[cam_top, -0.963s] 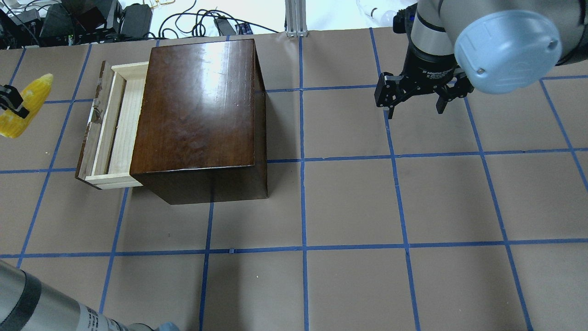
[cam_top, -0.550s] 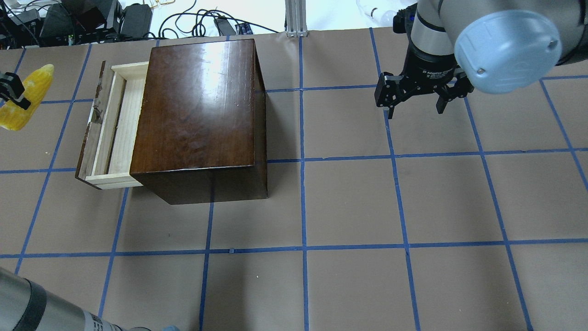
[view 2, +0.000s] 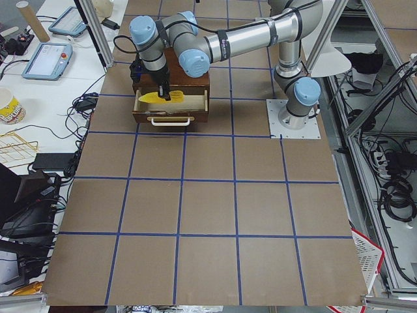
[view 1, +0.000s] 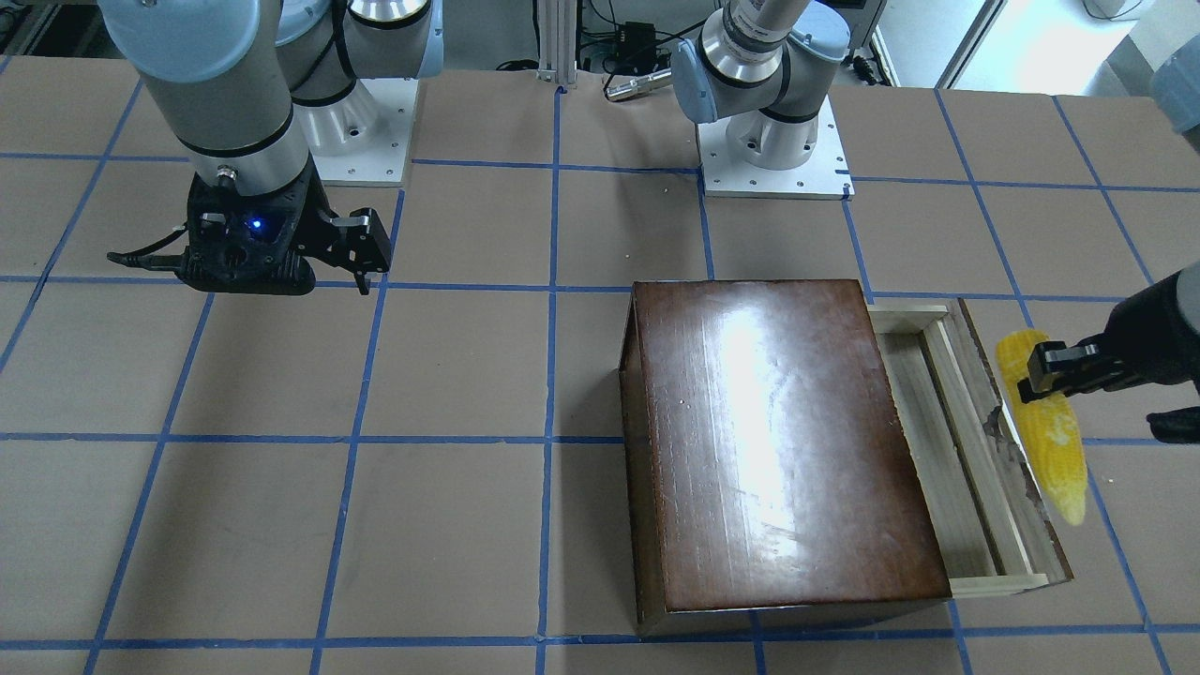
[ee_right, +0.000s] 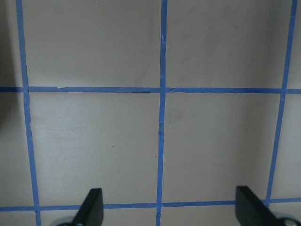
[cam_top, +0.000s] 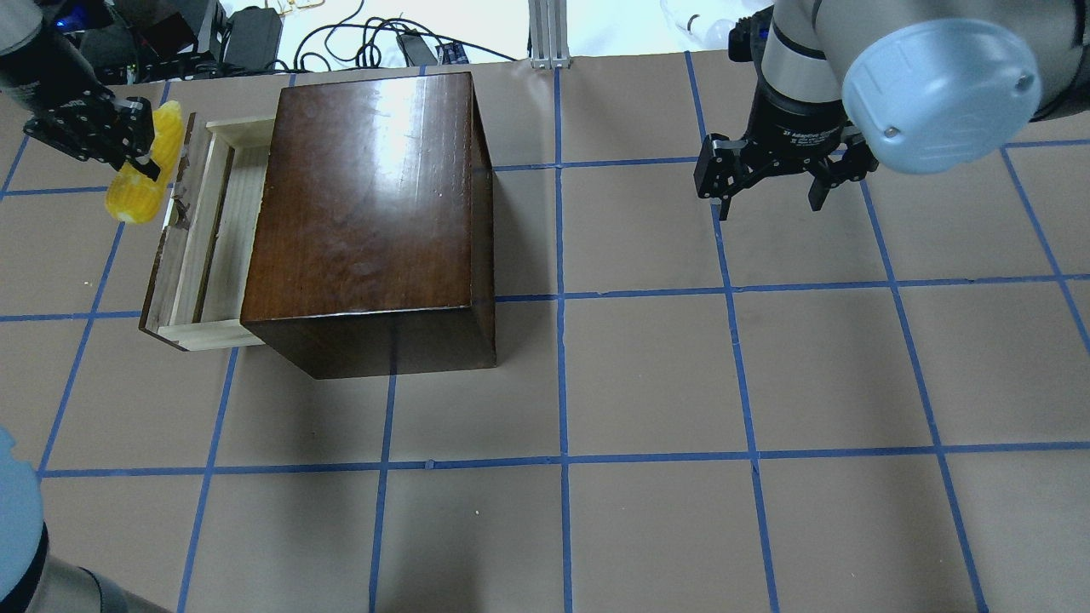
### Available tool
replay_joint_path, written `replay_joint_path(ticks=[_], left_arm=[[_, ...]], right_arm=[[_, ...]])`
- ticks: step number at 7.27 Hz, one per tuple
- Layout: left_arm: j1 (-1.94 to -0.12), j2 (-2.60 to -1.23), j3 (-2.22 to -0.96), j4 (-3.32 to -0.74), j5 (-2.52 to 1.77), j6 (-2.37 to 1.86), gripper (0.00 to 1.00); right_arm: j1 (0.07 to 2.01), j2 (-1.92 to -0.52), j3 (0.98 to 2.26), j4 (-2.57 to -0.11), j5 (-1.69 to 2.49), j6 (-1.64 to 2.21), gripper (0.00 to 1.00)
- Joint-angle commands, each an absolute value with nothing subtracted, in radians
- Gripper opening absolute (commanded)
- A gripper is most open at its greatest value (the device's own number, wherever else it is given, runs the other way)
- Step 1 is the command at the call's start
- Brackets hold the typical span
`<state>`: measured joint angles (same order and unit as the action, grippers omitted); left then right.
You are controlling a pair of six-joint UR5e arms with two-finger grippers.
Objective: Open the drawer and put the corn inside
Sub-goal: 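Lift the corn cob and carry it over the open drawer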
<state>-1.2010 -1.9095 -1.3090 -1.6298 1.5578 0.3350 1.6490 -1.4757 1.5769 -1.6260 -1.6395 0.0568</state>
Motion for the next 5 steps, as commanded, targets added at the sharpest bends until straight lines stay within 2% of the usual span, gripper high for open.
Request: replay_joint_path(ticks=[1,5], left_arm=[[-1.218,-1.931,-1.338,-1.626,1.508,0.296,0.0],[-1.221,-1.948,-1.42,-1.542,1.491,0.298,0.0]], right_arm=[[1.649,-1.476,1.577,-1.626,-1.638,0.057,1.0],[1.649,-1.476,1.577,-1.626,-1.64,0.057,1.0]])
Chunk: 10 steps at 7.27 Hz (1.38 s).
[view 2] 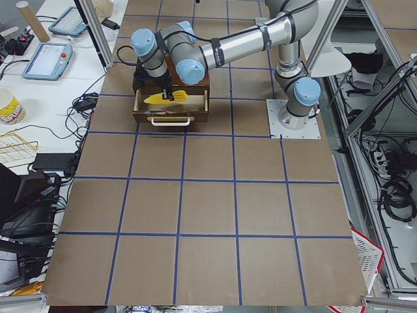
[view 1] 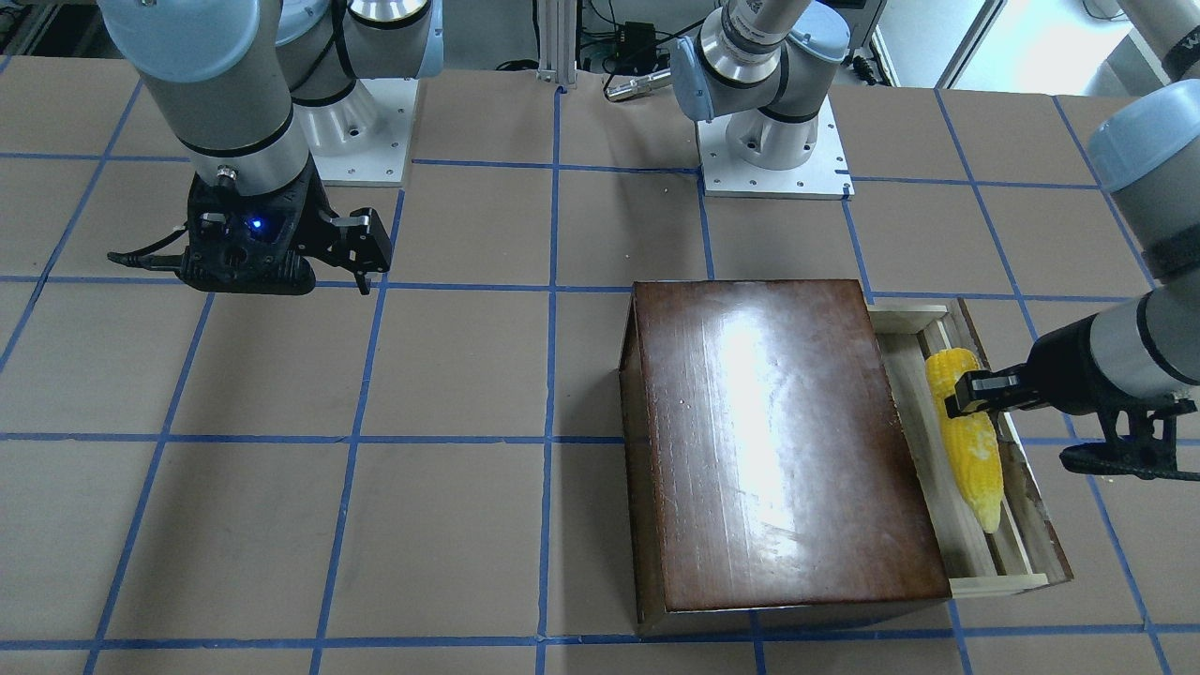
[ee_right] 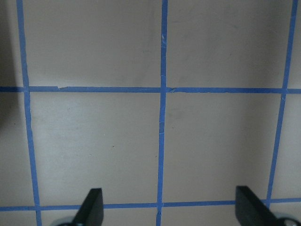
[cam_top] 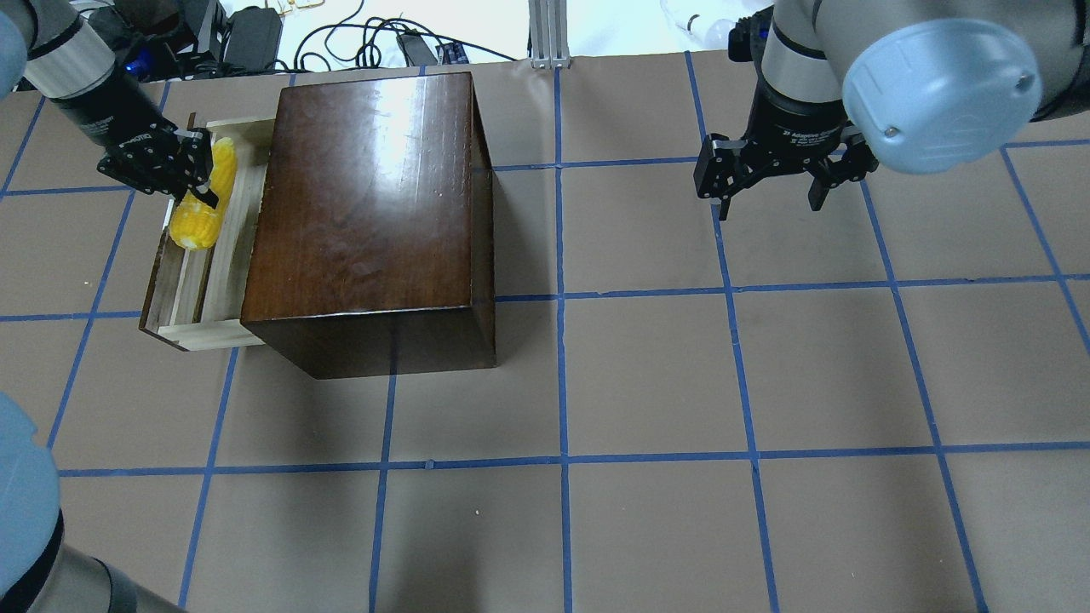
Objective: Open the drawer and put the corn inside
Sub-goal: 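Lower the corn cob into the drawer and open the left gripper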
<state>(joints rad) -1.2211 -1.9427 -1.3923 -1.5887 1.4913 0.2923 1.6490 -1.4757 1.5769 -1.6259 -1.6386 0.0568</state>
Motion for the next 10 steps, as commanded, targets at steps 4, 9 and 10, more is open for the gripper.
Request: replay_joint_path(ticks=[4,9,10], left_arm=[[-1.224,-1.988,-1.448,-1.474,1.483,0.295,0.17],[-1.226,-1.997,-1.45,-1.476,1.463,0.304,0.93],[-1.227,-1.99,-1.45,-1.476,1.457,0.302,0.97]], right_arm=[[1.649,-1.476,1.577,-1.626,-1.64,0.057,1.0],[1.649,-1.476,1.577,-1.626,-1.64,0.057,1.0],[1.649,-1.476,1.577,-1.626,-1.64,0.057,1.0]])
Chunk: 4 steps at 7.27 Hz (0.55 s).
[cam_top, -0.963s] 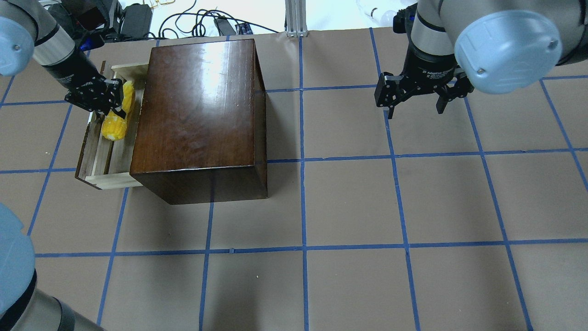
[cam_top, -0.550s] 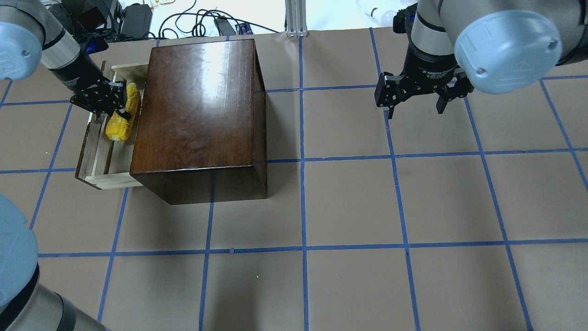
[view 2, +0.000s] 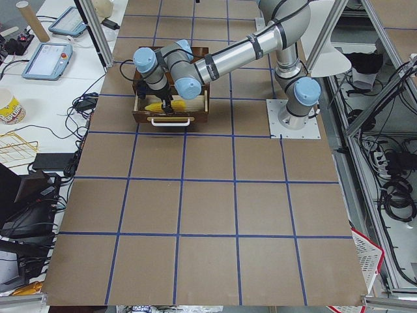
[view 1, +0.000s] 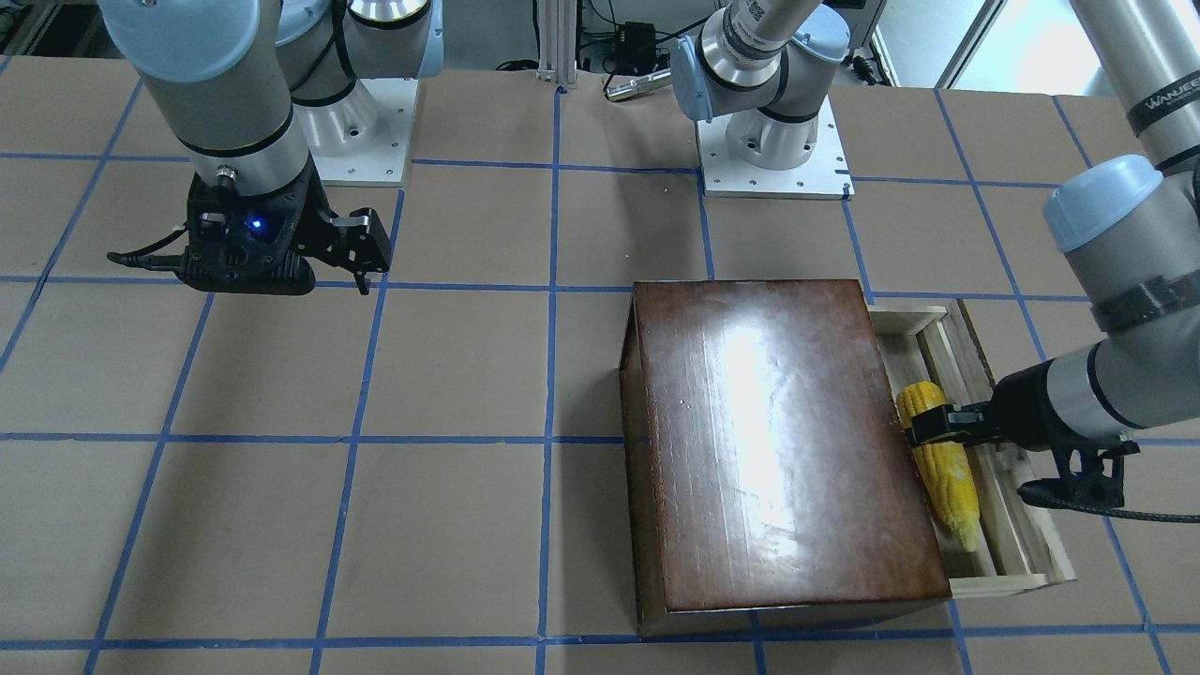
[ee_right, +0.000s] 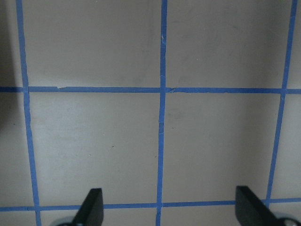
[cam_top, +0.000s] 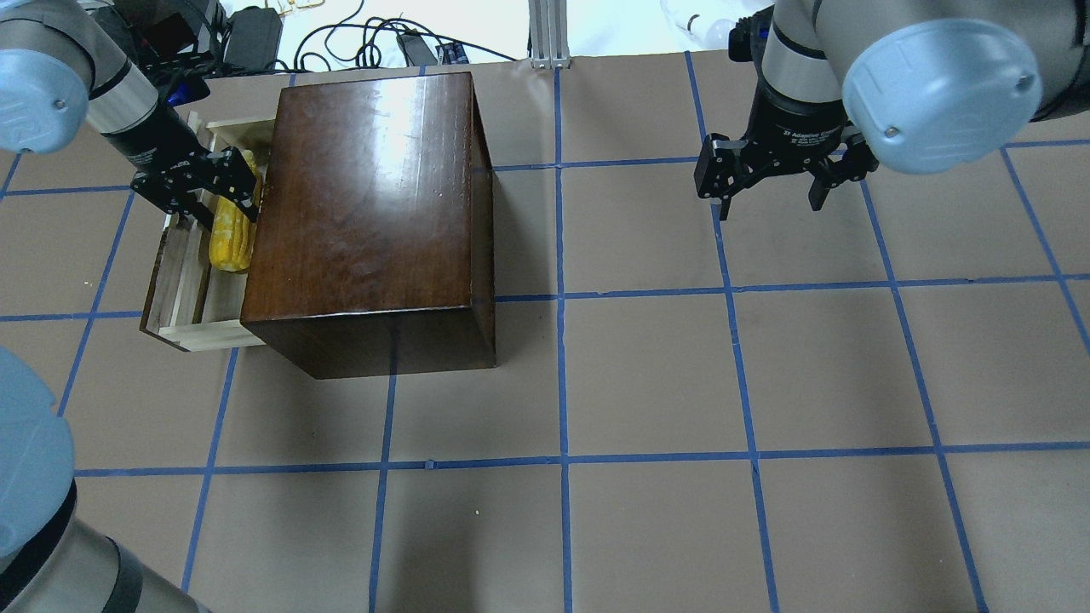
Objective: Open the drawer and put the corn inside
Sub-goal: 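Lower the corn cob into the drawer and open the left gripper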
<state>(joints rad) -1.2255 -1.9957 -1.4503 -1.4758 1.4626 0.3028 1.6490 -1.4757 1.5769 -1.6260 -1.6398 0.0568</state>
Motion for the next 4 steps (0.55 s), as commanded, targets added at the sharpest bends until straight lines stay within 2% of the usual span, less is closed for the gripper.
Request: replay_joint_path(ticks=[1,4], left_arm=[[-1.23,-1.98,-1.448,-1.477,1.457,0.302,1.0],[-1.235,-1.942,-1.434,-1.489,1.465,0.299,1.0]], right_arm=[[1.649,-1.476,1.577,-1.626,-1.64,0.057,1.0],[1.649,-1.476,1.577,-1.626,-1.64,0.057,1.0]])
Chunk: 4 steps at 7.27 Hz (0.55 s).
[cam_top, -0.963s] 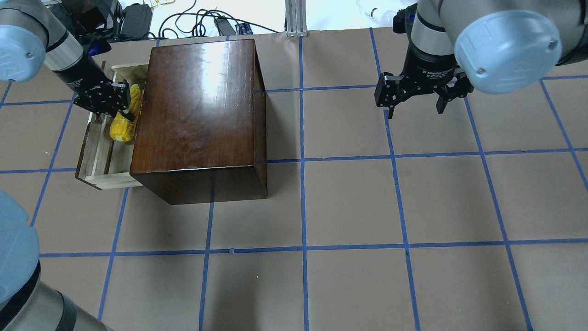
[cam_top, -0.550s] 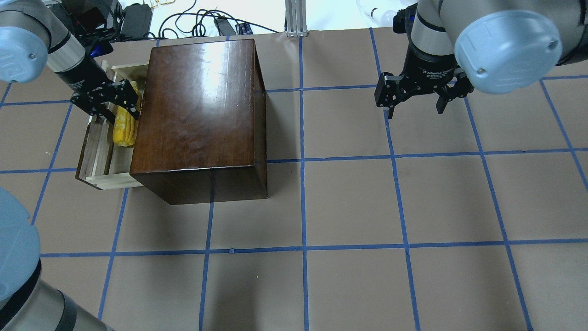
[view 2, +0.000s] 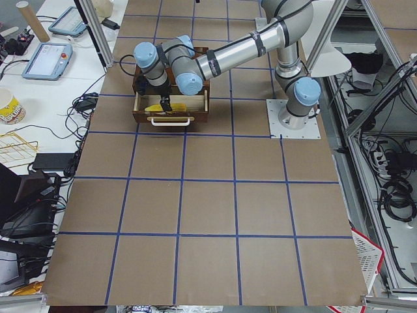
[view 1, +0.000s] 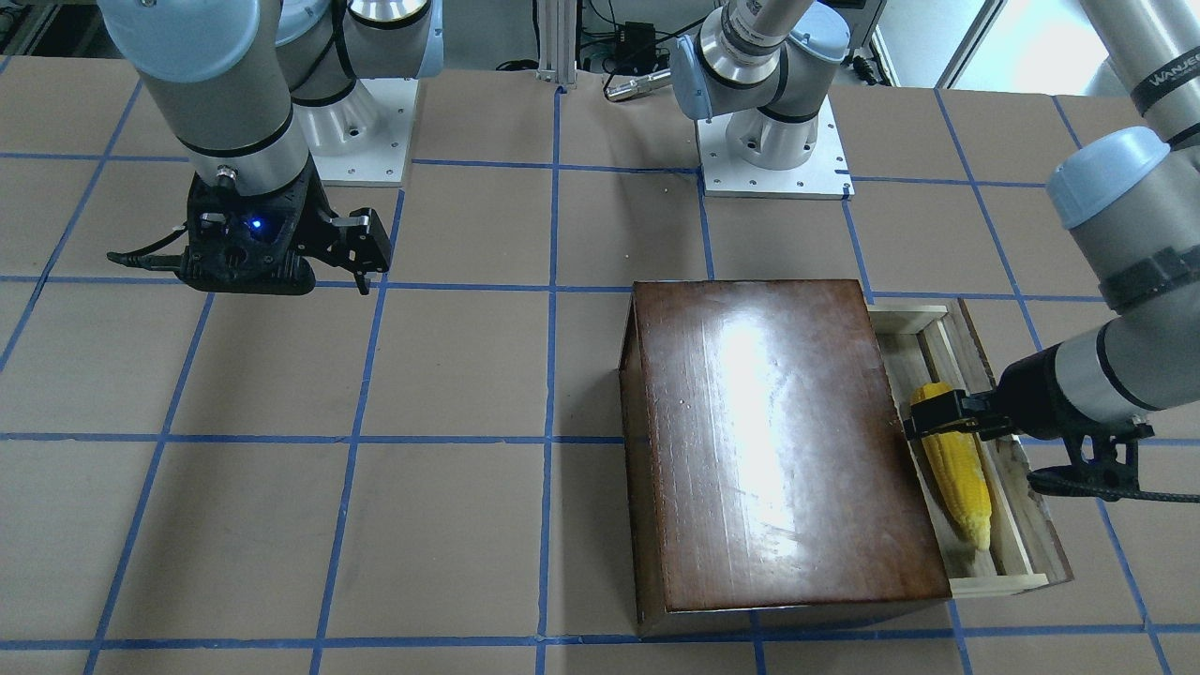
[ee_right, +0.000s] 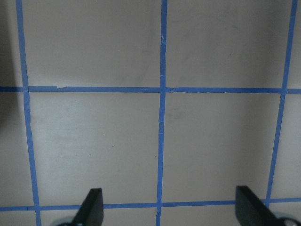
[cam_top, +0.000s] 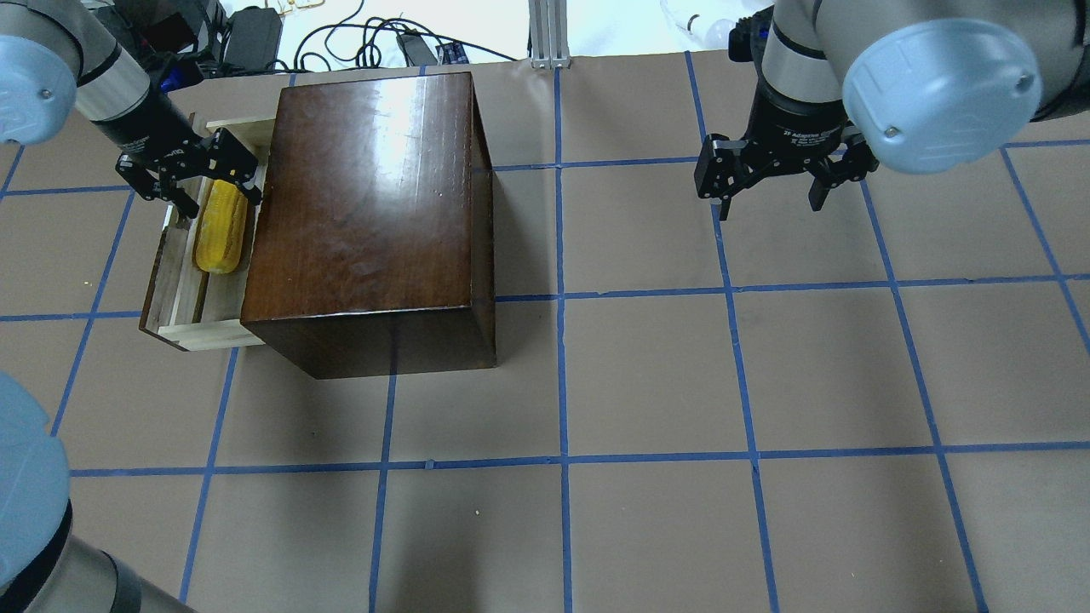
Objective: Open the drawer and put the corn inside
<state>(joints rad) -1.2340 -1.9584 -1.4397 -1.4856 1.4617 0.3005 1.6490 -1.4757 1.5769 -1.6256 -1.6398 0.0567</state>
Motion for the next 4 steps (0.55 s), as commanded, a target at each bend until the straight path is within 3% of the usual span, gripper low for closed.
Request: replay_joint_path(ticks=[1,4], left_arm=[[-1.235,-1.925,-1.428,-1.493,1.473,0.293,1.0],[-1.284,-1.89,-1.294,-1.646,1.541,0.285,1.0]], right_arm=[[1.649,-1.476,1.577,-1.626,-1.64,0.057,1.0],[1.649,-1.476,1.577,-1.625,-1.64,0.057,1.0]])
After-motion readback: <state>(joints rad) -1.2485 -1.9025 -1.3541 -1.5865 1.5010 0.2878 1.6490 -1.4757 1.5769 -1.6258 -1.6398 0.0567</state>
